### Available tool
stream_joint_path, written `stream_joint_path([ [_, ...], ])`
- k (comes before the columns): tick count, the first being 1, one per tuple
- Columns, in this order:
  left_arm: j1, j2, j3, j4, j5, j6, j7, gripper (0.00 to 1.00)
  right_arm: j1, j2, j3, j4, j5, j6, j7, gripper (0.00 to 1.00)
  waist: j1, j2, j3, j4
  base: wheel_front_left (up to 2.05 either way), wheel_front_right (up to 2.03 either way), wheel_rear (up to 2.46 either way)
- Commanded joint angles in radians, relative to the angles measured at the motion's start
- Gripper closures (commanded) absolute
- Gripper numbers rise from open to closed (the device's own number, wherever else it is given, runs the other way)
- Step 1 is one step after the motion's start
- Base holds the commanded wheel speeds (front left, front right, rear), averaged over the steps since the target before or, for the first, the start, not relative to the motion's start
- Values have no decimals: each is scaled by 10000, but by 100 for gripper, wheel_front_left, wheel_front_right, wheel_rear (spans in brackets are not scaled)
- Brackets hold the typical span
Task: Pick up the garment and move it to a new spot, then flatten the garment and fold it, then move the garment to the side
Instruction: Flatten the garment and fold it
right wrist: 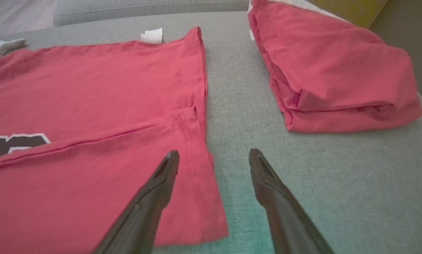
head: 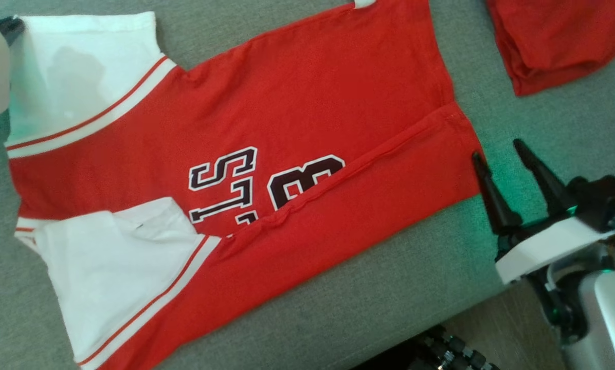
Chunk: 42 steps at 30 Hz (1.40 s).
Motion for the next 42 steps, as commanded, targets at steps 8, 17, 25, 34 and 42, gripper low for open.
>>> stream_joint_path([
  [8, -969, 133, -335, -910, 431, -53, -1750, 100, -1808, -728, -355, -179, 456, 65, 1254, 0, -1, 0, -649, 828, 0, 0, 0],
  [17, -1989, -123, -1554, -1476, 395, -54, -2692, 100, -5248, -1196, 404, 2774, 1476, 65, 3612, 0, -1, 0, -419, 1786, 0, 0, 0],
  [25, -2539, -123, -2255, -1526, 159, -55, -3067, 100, -6641, -993, 609, 4570, 1764, 65, 4016, 0, -1, 0, -192, 2075, 0, 0, 0],
  [34, -2962, -206, -2921, -1219, -235, -55, -3411, 100, -7360, -905, 1089, 5559, 1838, 65, 3933, 61, -1, 0, -132, 2239, 0, 0, 0],
  [42, -3231, -245, -3300, -991, -282, -55, -3881, 100, -7686, -1052, 1230, 5903, 1865, 65, 3428, 100, -1, 0, -197, 2283, 0, 0, 0],
])
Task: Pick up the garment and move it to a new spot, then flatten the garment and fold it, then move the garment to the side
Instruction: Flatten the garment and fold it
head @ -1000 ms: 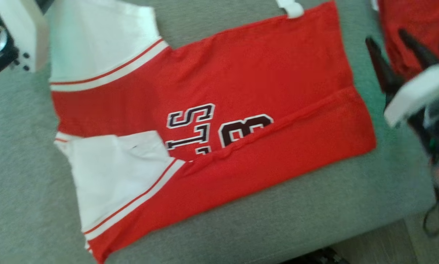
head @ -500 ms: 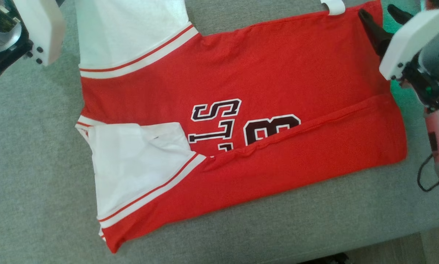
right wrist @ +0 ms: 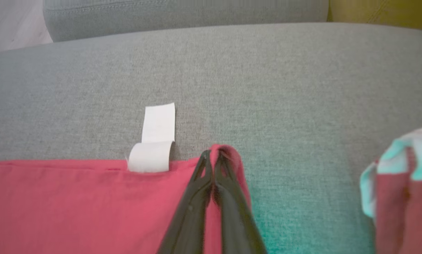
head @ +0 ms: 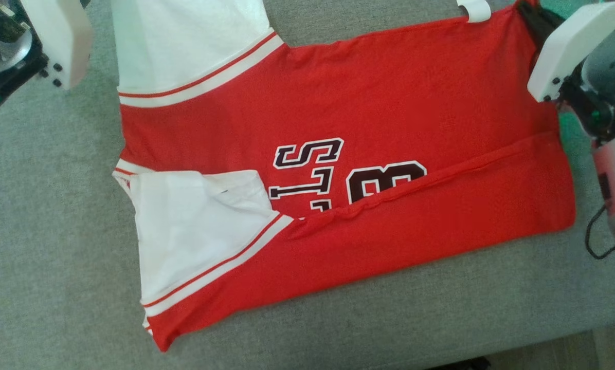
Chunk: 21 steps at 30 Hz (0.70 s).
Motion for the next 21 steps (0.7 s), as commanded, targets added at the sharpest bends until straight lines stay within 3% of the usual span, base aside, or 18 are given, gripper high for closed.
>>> stream_joint_path([
  [1, -737, 307, 453, -60, 100, 20, -191, 100, -232, -134, 83, -278, 96, 65, -132, 100, -1, 0, -17, -4, 0, 0, 0],
  [9, -1215, 260, 387, 365, 726, 20, -2041, 100, -459, -295, -137, -280, 451, 65, -759, 100, -1, 0, -197, 47, 0, 0, 0],
  [21, -147, 425, 399, -99, -332, 19, -3136, 100, 940, -909, -700, -1011, 1217, 65, -972, 100, -1, 0, -945, 576, 0, 0, 0],
])
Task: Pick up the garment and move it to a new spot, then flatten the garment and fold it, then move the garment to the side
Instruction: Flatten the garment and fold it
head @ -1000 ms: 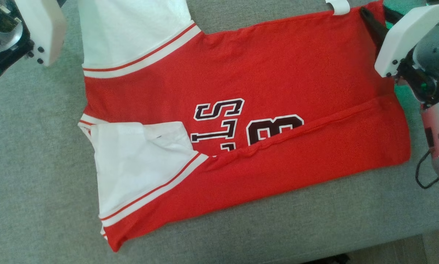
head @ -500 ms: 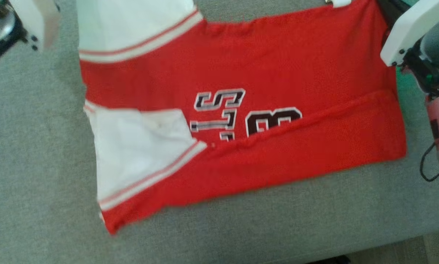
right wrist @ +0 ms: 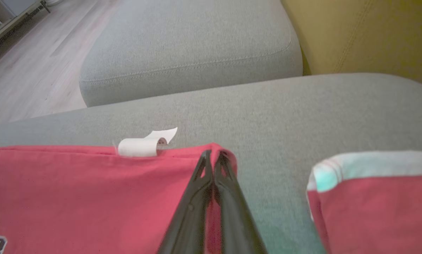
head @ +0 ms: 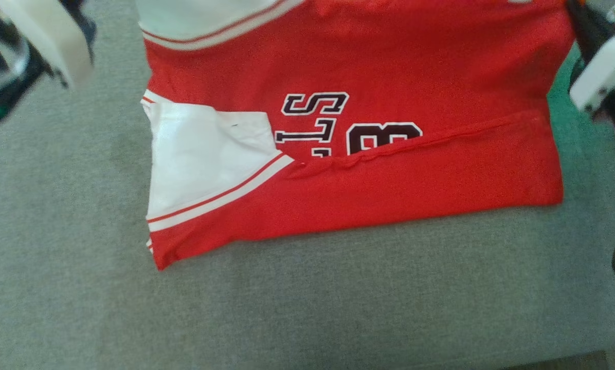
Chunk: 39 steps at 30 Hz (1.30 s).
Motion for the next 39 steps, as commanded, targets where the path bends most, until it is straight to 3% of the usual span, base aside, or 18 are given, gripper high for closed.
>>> stream_joint_path([
  [1, 65, 589, 496, -405, -127, 31, -249, 100, 528, -256, -68, -584, 150, 65, 37, 100, 0, -1, -203, 190, 0, 0, 0],
  [7, 1182, 1299, 424, -1538, -208, 503, -736, 100, 1571, -577, -548, -1496, 204, 65, 125, 100, 0, -1, -503, 501, 0, 0, 0],
  [18, 3142, 2272, 235, -3802, 207, 1426, -1127, 100, 3909, -551, -1302, -3063, -55, 65, 250, 100, 0, -1, -1148, 872, 0, 0, 0],
  [25, 4811, 2506, 165, -4712, 277, 2013, -1472, 100, 5566, -115, -1957, -4002, -354, 65, 423, 100, 0, -1, -1399, 899, 0, 0, 0],
  [31, 5677, 2323, 140, -4932, 611, 2335, -1466, 100, 6282, 309, -2472, -4107, -558, 65, 460, 99, 0, -1, -1370, 932, 0, 0, 0],
  [32, 5803, 2251, 138, -4870, 636, 2431, -1497, 100, 6351, 378, -2522, -4096, -654, 65, 426, 58, 0, -1, -1374, 930, 0, 0, 0],
  [33, 5936, 2153, 138, -4820, 595, 2518, -1564, 69, 6393, 460, -2600, -4078, -786, 65, 349, 0, 0, -1, -1382, 920, 0, 0, 0],
  [34, 6071, 2046, 137, -4758, 537, 2609, -1651, 0, 6410, 580, -2710, -4064, -936, 65, 190, 0, 0, -1, -1402, 909, 0, 0, 0],
  [37, 6526, 1676, 216, -4469, 403, 3335, -2037, 0, 6466, 1105, -3180, -4024, -1180, 65, -511, 0, 0, -1, -1561, 892, 0, 0, 0],
  [39, 6999, 1311, 407, -4141, 223, 4305, -2382, 0, 6621, 1696, -3850, -3971, -1316, 65, -1128, 0, 0, -1, -1806, 906, 0, 0, 0],
])
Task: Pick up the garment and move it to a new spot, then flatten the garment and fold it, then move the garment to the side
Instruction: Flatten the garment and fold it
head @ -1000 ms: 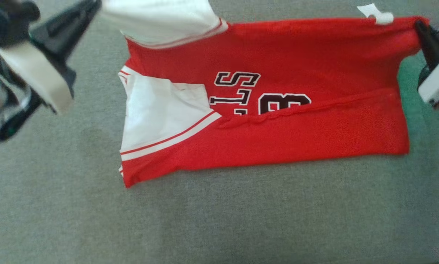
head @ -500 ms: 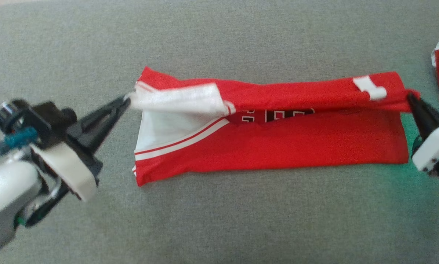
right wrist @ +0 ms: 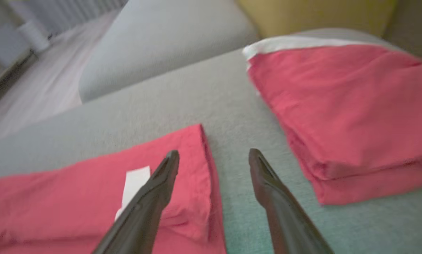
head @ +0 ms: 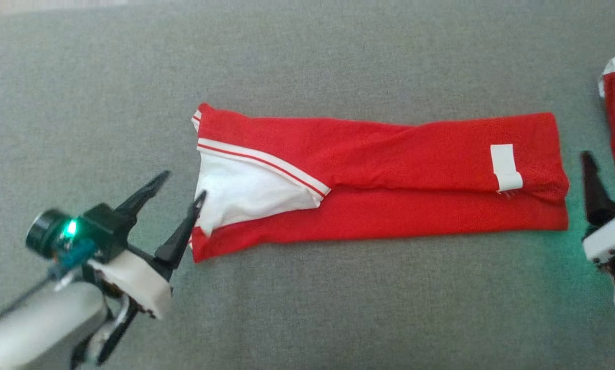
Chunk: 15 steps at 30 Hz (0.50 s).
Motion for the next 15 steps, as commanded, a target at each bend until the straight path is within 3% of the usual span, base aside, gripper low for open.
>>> stream_joint_path([
  [1, 241, 76, 691, 44, -102, 672, -367, 0, 315, 150, -179, -302, -186, 65, -399, 0, -1, -1, -330, 8, 0, 0, 0],
  [4, 1212, -792, 1247, 84, -229, 1987, -781, 0, 875, 923, -704, -430, -569, 65, -1022, 0, -1, -1, -780, -15, 0, 0, 0],
  [7, 2100, -1620, 2265, -376, 389, 2869, -864, 0, 1295, 1318, -864, -588, -793, 65, -1346, 0, -1, -1, -1134, -5, 0, 0, 0],
  [11, 3487, -2527, 3732, -1175, 2385, 3689, -871, 0, 1456, 1528, -956, -418, -931, 65, -1436, 0, -1, -1, -1569, 69, 0, 0, 0],
  [15, 4542, -3061, 4515, -1643, 3484, 4008, -873, 0, 1230, 1581, -1196, -5, -1039, 65, -1448, 0, -1, -1, -1776, 180, 0, 0, 0],
])
